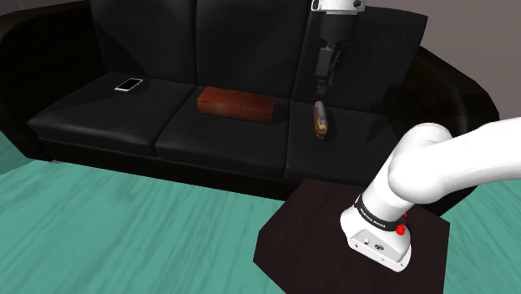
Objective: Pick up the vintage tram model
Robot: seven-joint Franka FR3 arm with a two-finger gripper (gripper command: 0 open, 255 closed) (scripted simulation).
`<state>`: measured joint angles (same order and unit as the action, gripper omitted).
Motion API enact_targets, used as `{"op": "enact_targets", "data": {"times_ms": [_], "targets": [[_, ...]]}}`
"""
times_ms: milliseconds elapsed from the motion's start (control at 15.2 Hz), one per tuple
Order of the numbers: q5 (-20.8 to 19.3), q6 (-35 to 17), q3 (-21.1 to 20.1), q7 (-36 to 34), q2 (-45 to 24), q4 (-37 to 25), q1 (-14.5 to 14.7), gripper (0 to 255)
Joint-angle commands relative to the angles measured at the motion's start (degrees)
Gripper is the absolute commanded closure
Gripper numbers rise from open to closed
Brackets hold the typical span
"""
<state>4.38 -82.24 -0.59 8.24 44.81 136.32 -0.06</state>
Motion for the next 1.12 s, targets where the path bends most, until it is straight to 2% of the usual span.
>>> {"op": "enact_targets", "data": {"times_ms": [0, 528, 1056], "targets": [[0.00, 0.00, 0.00, 0.00, 0.00, 0.00, 0.00, 0], [-2.96, -13.86, 4.10, -3.31, -7.79, 4.08, -6.23, 0], [-4.95, -27.11, 8.80, -6.51, -17.83, 5.10, -12.03, 0]]}}
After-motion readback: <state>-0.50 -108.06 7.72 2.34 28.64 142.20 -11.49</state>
